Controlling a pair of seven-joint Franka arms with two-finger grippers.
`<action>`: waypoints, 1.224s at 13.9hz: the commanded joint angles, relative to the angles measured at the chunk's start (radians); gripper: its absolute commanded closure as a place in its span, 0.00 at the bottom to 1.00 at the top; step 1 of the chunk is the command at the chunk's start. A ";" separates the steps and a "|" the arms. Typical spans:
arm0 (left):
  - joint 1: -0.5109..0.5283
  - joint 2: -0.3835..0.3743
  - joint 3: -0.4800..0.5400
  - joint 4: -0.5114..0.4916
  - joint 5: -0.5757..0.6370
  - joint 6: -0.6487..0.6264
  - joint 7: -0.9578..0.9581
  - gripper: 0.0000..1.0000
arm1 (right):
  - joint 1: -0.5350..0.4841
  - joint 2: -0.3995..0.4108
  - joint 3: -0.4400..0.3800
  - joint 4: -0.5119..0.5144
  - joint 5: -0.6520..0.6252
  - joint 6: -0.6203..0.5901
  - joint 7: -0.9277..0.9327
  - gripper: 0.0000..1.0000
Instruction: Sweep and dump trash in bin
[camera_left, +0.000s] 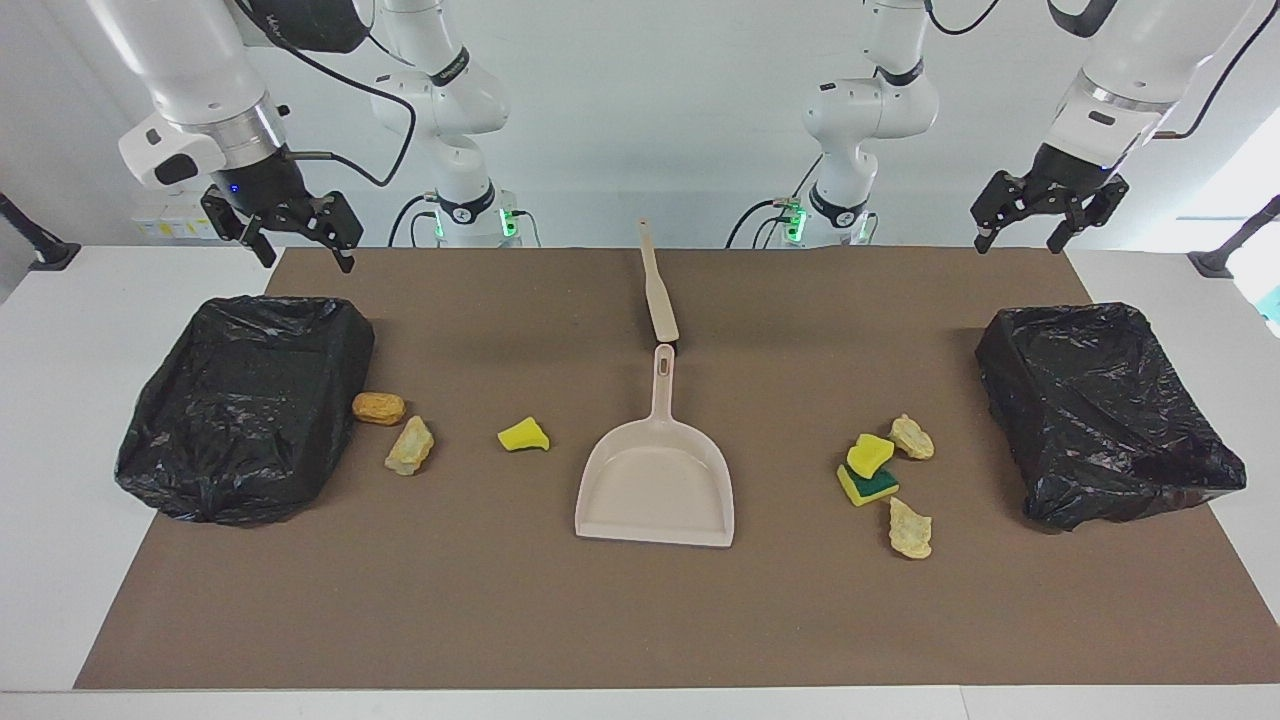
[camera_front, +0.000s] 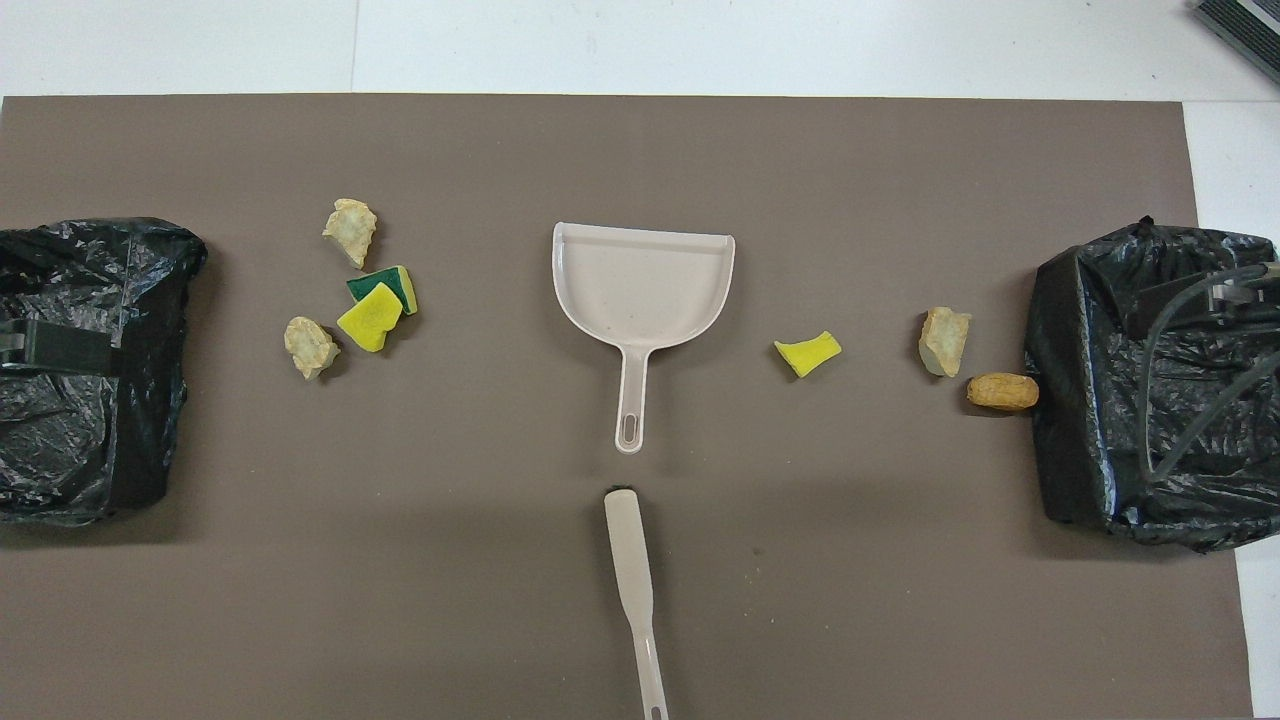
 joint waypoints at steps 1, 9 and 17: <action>-0.005 0.123 -0.005 0.176 0.048 -0.080 0.010 0.00 | -0.013 -0.025 0.009 -0.031 0.019 -0.007 -0.020 0.00; -0.002 0.113 -0.004 0.160 0.047 -0.080 0.011 0.00 | -0.013 -0.022 0.009 -0.027 0.019 0.000 -0.024 0.00; -0.005 0.090 -0.004 0.120 0.041 -0.069 0.017 0.00 | -0.013 -0.024 0.010 -0.024 0.013 -0.027 -0.024 0.00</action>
